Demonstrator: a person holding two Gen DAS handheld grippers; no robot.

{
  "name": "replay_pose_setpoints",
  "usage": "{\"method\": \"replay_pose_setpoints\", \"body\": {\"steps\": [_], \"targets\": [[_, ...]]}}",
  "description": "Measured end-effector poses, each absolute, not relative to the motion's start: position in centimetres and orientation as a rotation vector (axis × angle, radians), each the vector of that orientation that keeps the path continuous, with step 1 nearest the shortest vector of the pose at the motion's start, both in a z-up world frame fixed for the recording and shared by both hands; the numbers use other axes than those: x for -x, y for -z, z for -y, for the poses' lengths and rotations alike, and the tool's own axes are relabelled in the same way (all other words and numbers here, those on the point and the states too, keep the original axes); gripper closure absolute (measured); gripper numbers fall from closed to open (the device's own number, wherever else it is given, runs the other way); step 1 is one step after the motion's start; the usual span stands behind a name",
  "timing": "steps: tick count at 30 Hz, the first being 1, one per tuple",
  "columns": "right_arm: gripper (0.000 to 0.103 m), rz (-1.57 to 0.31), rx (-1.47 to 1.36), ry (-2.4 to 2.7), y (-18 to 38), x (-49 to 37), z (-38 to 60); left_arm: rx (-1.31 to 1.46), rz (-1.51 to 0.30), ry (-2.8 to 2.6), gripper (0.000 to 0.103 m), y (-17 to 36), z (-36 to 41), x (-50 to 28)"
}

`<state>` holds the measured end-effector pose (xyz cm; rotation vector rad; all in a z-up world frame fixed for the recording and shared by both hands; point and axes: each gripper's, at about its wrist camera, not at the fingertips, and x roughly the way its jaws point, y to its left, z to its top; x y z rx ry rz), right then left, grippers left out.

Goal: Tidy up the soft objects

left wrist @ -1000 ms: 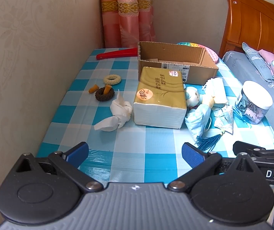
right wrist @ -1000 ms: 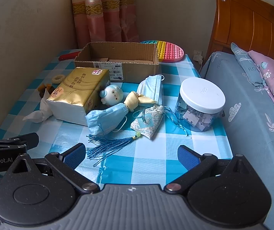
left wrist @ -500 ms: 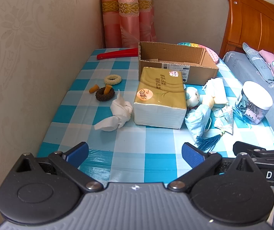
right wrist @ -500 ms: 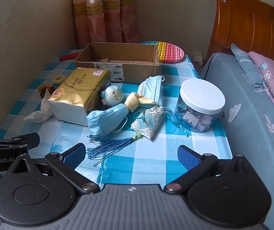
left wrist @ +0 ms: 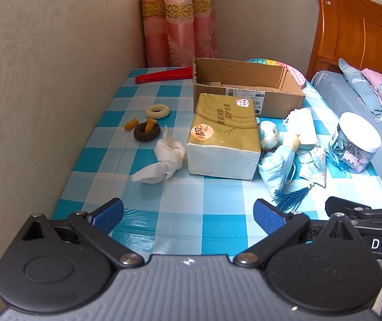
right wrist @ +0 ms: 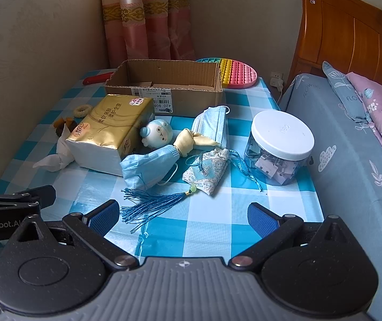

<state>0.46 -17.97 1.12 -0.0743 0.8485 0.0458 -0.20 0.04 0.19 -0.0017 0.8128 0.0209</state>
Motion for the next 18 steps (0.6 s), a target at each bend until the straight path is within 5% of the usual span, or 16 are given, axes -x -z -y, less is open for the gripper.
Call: {"method": "replay_pose_setpoints", "body": {"steps": [18], "targets": [[0.000,-0.832,0.096,-0.058,-1.36,-0.74,18.04,-0.005,-0.810,-0.015,0.001,-0.27,0.25,-0.21]]}}
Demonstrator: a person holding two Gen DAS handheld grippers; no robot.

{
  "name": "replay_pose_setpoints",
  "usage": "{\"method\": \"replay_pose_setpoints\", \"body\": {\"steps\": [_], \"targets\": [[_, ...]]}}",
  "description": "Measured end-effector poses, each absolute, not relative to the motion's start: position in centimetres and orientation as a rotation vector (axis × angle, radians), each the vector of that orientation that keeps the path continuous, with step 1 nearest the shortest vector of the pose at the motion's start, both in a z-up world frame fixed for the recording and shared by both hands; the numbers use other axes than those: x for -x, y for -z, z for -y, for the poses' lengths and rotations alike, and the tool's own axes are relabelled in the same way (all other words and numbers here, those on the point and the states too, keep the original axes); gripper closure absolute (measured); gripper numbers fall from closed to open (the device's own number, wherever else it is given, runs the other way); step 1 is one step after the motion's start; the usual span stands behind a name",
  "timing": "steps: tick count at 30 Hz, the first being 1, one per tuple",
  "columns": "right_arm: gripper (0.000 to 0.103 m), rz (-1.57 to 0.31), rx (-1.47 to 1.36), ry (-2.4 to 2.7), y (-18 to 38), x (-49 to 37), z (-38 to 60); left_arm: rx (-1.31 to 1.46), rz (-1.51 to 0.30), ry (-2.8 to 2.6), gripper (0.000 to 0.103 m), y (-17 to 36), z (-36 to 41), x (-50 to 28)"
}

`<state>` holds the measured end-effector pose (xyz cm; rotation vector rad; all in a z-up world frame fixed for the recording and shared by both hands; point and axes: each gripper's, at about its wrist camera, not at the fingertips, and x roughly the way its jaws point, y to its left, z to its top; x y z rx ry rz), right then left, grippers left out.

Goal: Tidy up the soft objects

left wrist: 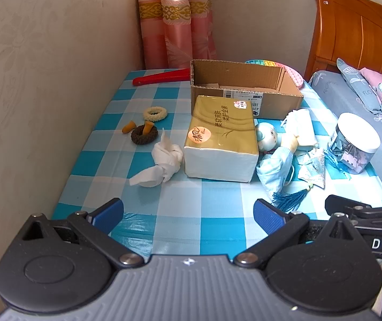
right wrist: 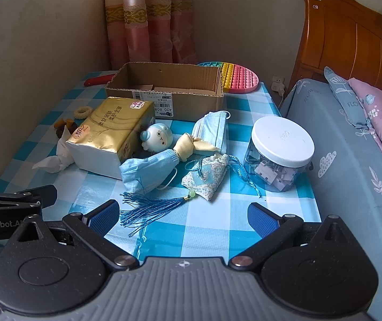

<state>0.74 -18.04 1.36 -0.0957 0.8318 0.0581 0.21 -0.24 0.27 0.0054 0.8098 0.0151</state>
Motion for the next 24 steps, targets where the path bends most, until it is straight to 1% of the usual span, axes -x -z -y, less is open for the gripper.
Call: {"method": "replay_pose_setpoints", "body": {"steps": [11,16,24], "targets": [[0.000,-0.791,0.133,-0.119,-1.2,-1.1,17.7,-0.010,-0.794,0.000,0.001,0.0,0.2,-0.7],[0.000,-0.770,0.149,-0.166,-1.1,-1.1,17.9,-0.047,-0.754,0.008,0.001,0.3,0.4,-0.9],[0.000,-0.769,0.176,-0.181,0.5,-1.9,19.2,-0.071,-0.711,0.010,0.001,1.6,-0.2,-1.6]]}}
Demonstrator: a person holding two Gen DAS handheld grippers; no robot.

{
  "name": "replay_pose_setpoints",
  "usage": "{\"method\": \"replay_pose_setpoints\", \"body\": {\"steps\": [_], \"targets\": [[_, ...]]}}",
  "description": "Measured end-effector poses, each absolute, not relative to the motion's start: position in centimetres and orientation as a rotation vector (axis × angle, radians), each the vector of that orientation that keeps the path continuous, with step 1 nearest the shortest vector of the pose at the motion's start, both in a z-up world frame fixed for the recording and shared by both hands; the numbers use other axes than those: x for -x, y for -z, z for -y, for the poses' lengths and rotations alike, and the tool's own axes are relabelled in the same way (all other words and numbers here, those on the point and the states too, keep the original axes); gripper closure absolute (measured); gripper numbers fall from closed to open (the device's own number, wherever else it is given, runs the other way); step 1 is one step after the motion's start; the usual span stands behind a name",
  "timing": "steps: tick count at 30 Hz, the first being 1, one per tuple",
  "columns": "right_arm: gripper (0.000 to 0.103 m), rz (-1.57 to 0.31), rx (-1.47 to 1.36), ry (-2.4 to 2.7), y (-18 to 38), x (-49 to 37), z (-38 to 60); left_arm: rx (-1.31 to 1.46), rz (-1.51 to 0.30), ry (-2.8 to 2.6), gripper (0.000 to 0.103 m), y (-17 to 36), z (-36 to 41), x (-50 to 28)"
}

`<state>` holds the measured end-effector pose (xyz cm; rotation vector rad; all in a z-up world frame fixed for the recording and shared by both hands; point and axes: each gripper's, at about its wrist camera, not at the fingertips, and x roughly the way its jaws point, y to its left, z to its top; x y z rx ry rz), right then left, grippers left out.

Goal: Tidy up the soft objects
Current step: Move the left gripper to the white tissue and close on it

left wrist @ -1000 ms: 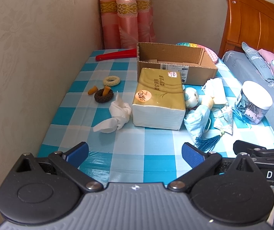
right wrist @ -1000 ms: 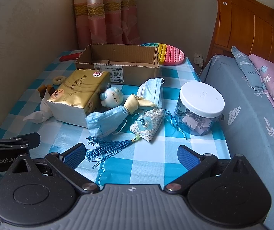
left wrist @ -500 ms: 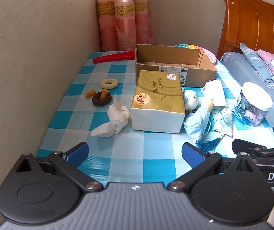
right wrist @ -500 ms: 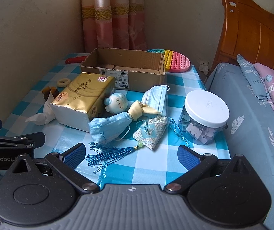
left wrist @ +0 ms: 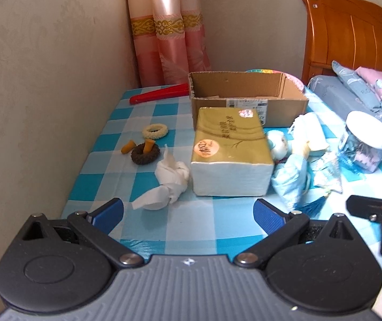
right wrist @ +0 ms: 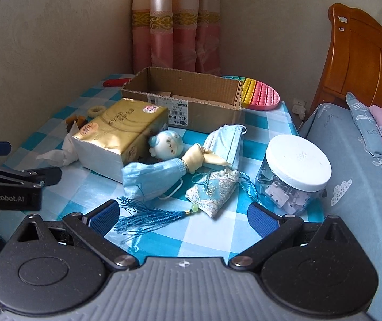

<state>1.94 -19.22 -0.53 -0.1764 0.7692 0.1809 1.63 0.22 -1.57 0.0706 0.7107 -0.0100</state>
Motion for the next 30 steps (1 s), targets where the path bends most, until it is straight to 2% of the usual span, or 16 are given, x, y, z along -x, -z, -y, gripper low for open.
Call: {"method": "replay_pose_setpoints", "body": {"steps": [15,25,28,30], "targets": [[0.000,-0.877,0.178,-0.195,6.0,-4.4,21.3,-0.084,-0.774,-0.020,0.001,6.0,-2.5,-4.2],[0.000,-0.901,0.179,-0.232,7.2,-4.9,21.6,-0.075,-0.727,-0.021,0.002,7.0,-4.7,-6.6],[0.000,-0.898,0.179,-0.237,7.2,-5.0,21.6,-0.086,-0.708,-0.014,0.006,7.2,-4.9,-7.3],[0.000,-0.893,0.181,-0.241,7.2,-5.0,21.6,-0.097,-0.698,0.006,0.021,7.4,-4.9,-7.7]]}}
